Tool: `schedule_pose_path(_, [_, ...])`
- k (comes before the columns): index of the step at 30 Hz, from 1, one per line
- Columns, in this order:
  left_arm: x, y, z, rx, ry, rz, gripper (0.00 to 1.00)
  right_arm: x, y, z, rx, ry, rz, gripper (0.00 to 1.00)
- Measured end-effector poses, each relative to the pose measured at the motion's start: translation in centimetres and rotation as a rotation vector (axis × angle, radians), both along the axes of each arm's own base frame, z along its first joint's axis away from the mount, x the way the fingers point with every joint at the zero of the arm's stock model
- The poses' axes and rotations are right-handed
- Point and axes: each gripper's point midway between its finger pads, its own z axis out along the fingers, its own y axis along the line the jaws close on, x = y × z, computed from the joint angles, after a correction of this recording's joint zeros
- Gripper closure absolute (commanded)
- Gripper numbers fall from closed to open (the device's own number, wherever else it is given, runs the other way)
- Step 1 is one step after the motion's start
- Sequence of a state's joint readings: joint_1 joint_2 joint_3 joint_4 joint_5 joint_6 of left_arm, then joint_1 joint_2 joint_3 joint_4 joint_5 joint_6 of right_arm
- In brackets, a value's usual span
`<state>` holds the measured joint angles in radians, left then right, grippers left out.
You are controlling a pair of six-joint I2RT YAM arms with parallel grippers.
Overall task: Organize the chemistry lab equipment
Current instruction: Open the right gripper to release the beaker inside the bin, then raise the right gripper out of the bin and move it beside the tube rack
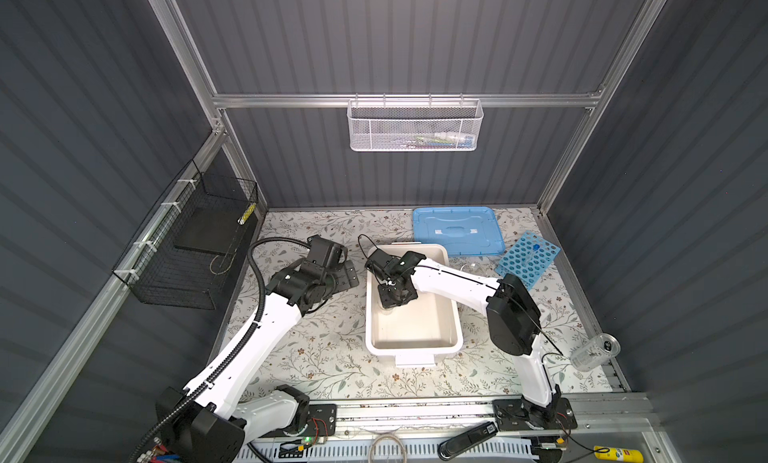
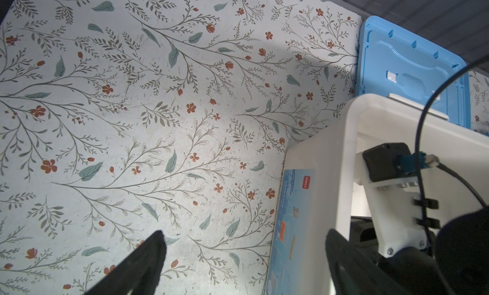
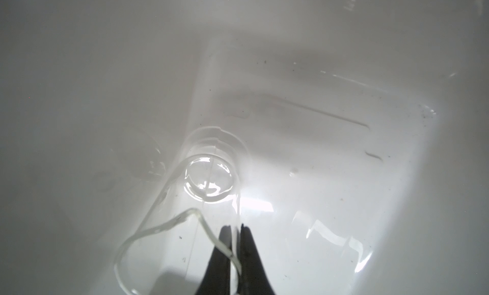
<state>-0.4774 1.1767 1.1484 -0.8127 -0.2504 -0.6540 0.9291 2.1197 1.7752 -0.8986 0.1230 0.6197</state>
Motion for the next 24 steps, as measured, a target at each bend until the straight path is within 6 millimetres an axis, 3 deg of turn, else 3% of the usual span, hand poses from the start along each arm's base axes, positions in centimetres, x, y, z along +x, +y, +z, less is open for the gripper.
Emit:
schedule_pose_path(14, [-0.3,0.2,-0.9,0.01,0.015,-0.001,0.05,1.2,0.2,-0.3,0.007,0.002,0.003,0.97])
schedule_pose_path(24, [-0.3,0.2,-0.8,0.012,0.014,-0.004,0.05,1.6,0.2,-0.5,0.009,-0.003,0.002,0.87])
